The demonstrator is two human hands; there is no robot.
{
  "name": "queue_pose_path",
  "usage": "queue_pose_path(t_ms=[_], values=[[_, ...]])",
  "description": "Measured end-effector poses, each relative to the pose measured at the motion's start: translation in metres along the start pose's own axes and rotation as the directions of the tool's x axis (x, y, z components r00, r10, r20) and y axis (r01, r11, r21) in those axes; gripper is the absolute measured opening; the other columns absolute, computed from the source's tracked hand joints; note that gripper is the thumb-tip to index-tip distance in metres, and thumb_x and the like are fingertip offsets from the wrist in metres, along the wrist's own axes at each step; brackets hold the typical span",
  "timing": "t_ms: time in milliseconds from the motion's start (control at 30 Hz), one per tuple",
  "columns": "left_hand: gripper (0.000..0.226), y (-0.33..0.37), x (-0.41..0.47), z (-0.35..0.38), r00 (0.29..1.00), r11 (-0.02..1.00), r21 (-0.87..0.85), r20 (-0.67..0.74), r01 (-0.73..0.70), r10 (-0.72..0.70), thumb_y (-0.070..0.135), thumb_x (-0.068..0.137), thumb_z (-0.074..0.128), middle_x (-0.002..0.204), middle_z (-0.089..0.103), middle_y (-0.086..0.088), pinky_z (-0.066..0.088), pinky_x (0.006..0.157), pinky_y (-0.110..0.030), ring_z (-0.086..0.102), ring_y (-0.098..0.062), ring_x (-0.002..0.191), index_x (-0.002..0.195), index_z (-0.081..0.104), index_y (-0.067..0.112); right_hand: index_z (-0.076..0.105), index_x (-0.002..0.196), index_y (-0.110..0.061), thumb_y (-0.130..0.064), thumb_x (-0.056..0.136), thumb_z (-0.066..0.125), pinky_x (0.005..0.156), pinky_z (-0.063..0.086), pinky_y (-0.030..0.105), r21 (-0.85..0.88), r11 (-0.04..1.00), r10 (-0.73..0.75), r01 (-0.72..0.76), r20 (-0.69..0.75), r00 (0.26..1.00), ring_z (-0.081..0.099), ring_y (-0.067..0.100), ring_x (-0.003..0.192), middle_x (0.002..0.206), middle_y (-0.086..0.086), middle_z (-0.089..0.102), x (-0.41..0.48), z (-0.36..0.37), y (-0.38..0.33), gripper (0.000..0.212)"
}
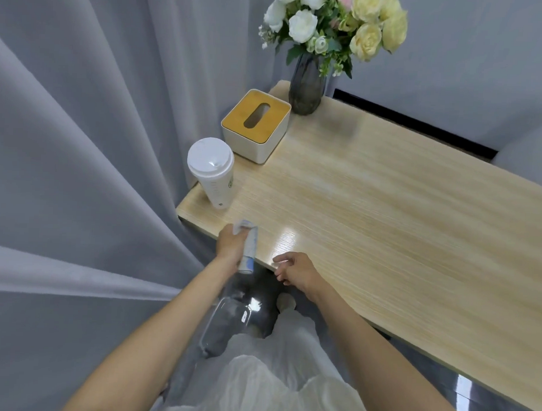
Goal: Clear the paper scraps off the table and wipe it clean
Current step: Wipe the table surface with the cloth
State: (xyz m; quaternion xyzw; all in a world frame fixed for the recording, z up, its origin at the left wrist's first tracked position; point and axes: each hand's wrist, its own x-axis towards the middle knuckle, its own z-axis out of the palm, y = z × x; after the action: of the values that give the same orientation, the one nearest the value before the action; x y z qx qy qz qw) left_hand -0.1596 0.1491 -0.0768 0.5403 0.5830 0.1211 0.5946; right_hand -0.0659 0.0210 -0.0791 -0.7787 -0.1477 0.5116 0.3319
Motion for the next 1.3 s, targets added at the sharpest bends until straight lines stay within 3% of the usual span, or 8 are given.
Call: queue_pose_path(t_ms=[100, 200, 333, 467, 533, 833, 1133, 1300], values=[[0.02, -0.003, 0.02, -0.008, 0.906, 0.834, 0.486, -0.172, -0.262, 0.386, 0.025, 0.094, 0.048, 0.105, 0.058, -0.004, 0.039, 0.071, -0.031, 0.055, -0.026, 0.099, 0.107, 0.059, 0.013, 0.062, 0.114, -0.011, 0.003, 0.086, 0.04, 0.072, 0.046, 0.025, -0.144, 0.985, -0.124, 0.094, -0.215, 0.969, 0.063, 0.023, 0.093, 0.092, 0.008, 0.064, 0.005, -0.007, 0.0, 0.038], [0.024, -0.014, 0.032, 0.015, 0.828, 0.551, 0.763, -0.038, -0.338, 0.56, 0.019, 0.095, 0.05, 0.104, 0.052, -0.009, 0.035, 0.064, -0.033, 0.052, -0.025, 0.092, 0.116, 0.056, 0.009, 0.05, 0.131, -0.01, 0.002, 0.087, 0.041, 0.094, 0.037, 0.029, -0.426, 0.891, -0.291, 0.158, -0.266, 0.919, 0.044, 0.026, 0.123, 0.132, 0.009, 0.048, 0.013, -0.018, 0.003, 0.047], [0.028, -0.039, -0.005, 0.063, 0.818, 0.472, 0.718, 0.24, -0.512, 0.522, 0.015, 0.099, 0.037, 0.111, 0.054, -0.011, 0.042, 0.08, -0.038, 0.051, -0.029, 0.101, 0.12, 0.053, 0.007, 0.041, 0.133, -0.006, 0.0, 0.084, 0.045, 0.088, 0.036, 0.038, -0.602, 0.783, -0.388, 0.158, -0.273, 0.88, 0.042, 0.035, 0.111, 0.13, 0.016, 0.04, 0.024, -0.024, 0.018, 0.049], [0.013, -0.066, -0.03, 0.059, 0.7, 0.408, 0.584, 0.462, -0.702, 0.544, 0.018, 0.088, 0.054, 0.075, 0.052, 0.003, 0.048, 0.044, -0.029, 0.056, -0.014, 0.062, 0.094, 0.065, 0.017, 0.041, 0.137, -0.006, -0.008, 0.095, 0.042, 0.101, 0.031, 0.036, -0.58, 0.793, -0.421, 0.186, -0.302, 0.855, 0.035, 0.035, 0.127, 0.142, 0.018, 0.035, 0.03, -0.034, 0.012, 0.042], [0.021, -0.07, -0.017, 0.039, 0.711, 0.461, 0.547, 0.457, -0.699, 0.535, 0.013, 0.087, 0.062, 0.082, 0.053, -0.002, 0.047, 0.047, -0.035, 0.056, -0.02, 0.065, 0.108, 0.065, 0.016, 0.039, 0.141, -0.009, -0.006, 0.096, 0.039, 0.11, 0.024, 0.035, -0.566, 0.794, -0.456, 0.222, -0.312, 0.833, 0.028, 0.03, 0.136, 0.149, 0.014, 0.031, 0.038, -0.038, -0.007, 0.045], [0.044, -0.009, 0.04, -0.064, 0.936, 0.951, 0.304, -0.318, -0.053, 0.154, 0.024, 0.095, 0.052, 0.13, 0.056, -0.01, 0.041, 0.095, -0.036, 0.052, -0.031, 0.117, 0.137, 0.042, 0.015, 0.02, 0.149, -0.015, -0.019, 0.083, 0.07, 0.114, 0.024, 0.036, -0.296, 0.864, -0.429, 0.406, -0.013, 0.903, 0.023, 0.024, 0.14, 0.152, 0.005, 0.027, 0.073, 0.018, -0.102, 0.083], [0.058, 0.021, 0.066, -0.067, 0.965, 0.889, 0.389, 0.001, -0.241, 0.261, 0.026, 0.096, 0.046, 0.144, 0.046, 0.001, 0.036, 0.108, -0.04, 0.039, -0.026, 0.135, 0.148, 0.02, 0.032, 0.031, 0.141, -0.017, -0.025, 0.056, 0.085, 0.105, 0.039, 0.047, -0.049, 0.855, -0.514, 0.516, 0.046, 0.856, 0.042, 0.025, 0.128, 0.136, 0.003, 0.048, 0.1, 0.053, -0.146, 0.101], [0.062, 0.034, 0.063, -0.035, 0.958, 0.821, 0.509, 0.031, -0.26, 0.284, 0.025, 0.096, 0.043, 0.111, 0.065, -0.016, 0.045, 0.074, -0.034, 0.061, -0.037, 0.099, 0.148, 0.012, 0.04, 0.038, 0.135, -0.018, -0.022, 0.059, 0.084, 0.102, 0.043, 0.043, 0.003, 0.833, -0.549, 0.553, -0.117, 0.828, 0.05, 0.02, 0.122, 0.13, 0.001, 0.055, 0.102, 0.02, -0.132, 0.09]])
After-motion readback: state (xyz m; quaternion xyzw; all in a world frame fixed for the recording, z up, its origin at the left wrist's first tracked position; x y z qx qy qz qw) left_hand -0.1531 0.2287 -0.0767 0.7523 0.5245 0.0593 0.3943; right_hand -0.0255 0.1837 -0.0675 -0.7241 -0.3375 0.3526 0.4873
